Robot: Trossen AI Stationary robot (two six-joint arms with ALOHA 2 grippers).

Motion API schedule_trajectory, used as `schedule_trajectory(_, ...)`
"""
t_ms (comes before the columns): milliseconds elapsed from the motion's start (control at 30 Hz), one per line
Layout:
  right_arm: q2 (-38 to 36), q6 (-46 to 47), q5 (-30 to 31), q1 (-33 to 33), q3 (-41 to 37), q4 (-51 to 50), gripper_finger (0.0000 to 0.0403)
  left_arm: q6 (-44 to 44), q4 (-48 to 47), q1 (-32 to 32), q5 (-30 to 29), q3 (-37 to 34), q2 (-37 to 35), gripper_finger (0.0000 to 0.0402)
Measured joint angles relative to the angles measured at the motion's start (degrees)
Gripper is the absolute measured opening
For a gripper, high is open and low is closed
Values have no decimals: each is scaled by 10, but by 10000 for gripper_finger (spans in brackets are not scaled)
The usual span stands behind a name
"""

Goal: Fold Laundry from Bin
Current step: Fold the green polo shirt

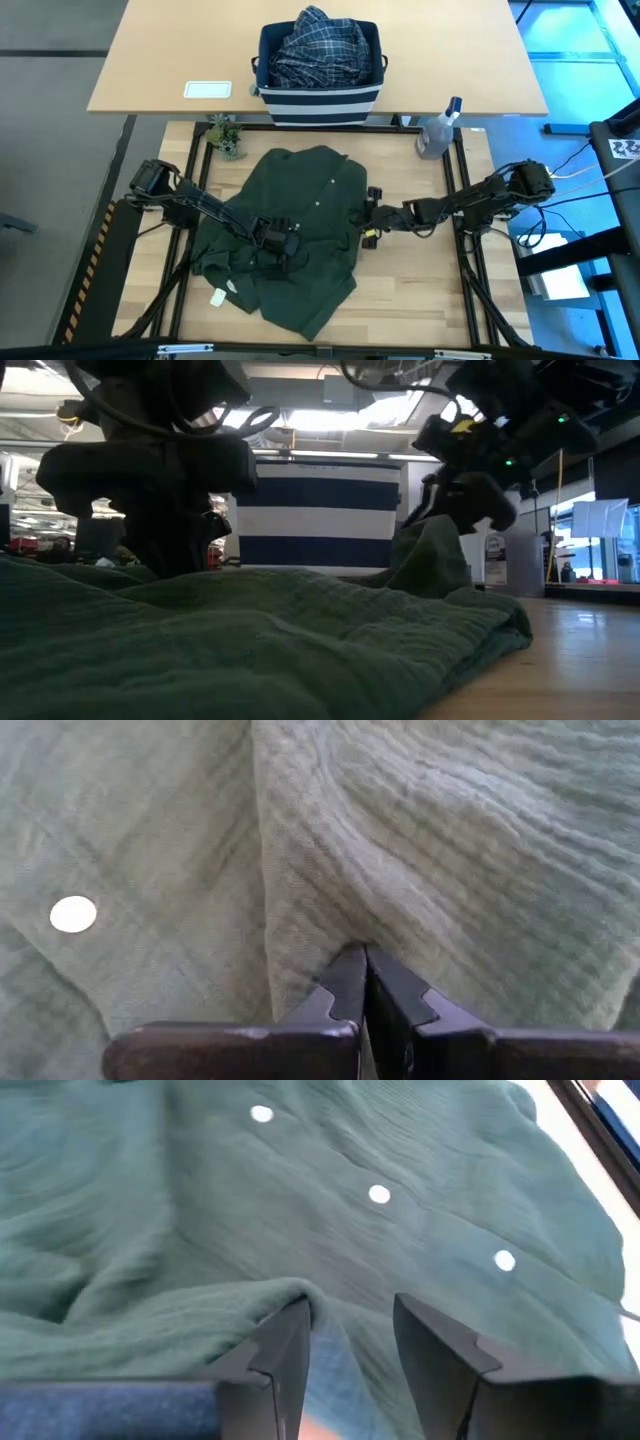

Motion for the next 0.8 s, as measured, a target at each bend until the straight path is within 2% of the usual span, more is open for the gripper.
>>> schedule_trajectory(200, 0, 23, 9, -38, 0, 4, 147, -2, -43, -1, 21, 0, 0, 0)
schedule_trajectory(500, 0, 74, 13, -121, 0, -7, 147, -12, -51, -1, 32, 0, 1, 0)
schedule_trajectory(800, 0, 31, -5, -134, 0, -45, 147, -46, -104, -3, 73, 0, -1, 0)
